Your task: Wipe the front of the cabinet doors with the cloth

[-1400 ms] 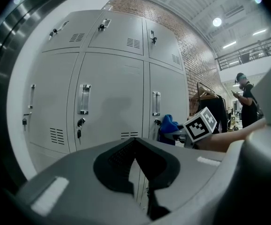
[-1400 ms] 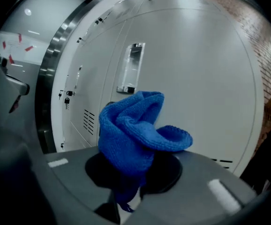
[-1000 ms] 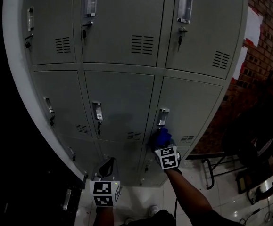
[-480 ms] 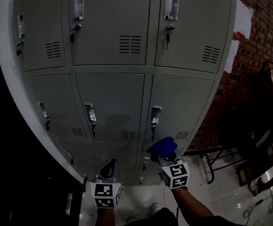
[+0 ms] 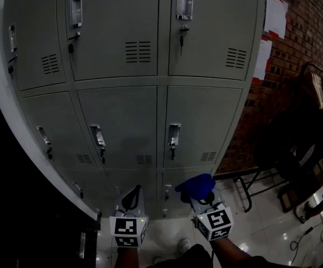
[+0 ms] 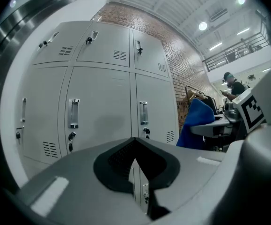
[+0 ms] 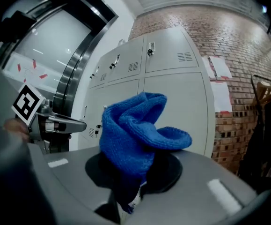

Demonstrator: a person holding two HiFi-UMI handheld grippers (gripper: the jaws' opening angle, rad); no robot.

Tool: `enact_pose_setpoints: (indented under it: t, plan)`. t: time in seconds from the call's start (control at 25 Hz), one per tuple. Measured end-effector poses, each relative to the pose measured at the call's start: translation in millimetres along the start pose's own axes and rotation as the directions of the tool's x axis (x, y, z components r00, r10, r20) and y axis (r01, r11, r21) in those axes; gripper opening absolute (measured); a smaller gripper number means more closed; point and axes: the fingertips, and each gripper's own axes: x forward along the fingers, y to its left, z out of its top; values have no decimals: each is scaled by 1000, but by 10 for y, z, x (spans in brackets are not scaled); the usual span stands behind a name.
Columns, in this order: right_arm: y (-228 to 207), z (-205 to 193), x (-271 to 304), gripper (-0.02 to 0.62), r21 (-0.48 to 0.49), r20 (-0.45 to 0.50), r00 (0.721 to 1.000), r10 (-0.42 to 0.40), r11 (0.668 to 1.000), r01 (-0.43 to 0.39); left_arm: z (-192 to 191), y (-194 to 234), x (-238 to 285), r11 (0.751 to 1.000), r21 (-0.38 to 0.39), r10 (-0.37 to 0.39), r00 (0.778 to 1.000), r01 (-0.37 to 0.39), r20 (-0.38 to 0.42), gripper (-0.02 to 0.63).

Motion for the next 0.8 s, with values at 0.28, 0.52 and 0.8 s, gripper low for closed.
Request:
enact_pose_setpoints:
  t: [0.28, 0.52, 0.8]
  plan:
    - [-13, -11, -23, 81, -39, -6, 1000, -31, 999, 31, 28, -36, 16, 1000, 9, -11, 1000, 11, 7, 14]
    - [27, 44, -14, 83, -48, 2, 1000, -30, 998, 30, 70, -89, 23, 999, 17, -28, 1000, 27, 15, 14]
    - [50, 13, -6, 83, -77, -15, 999, -41, 996, 40, 78, -99, 21, 999, 17, -34, 999, 34, 21, 14]
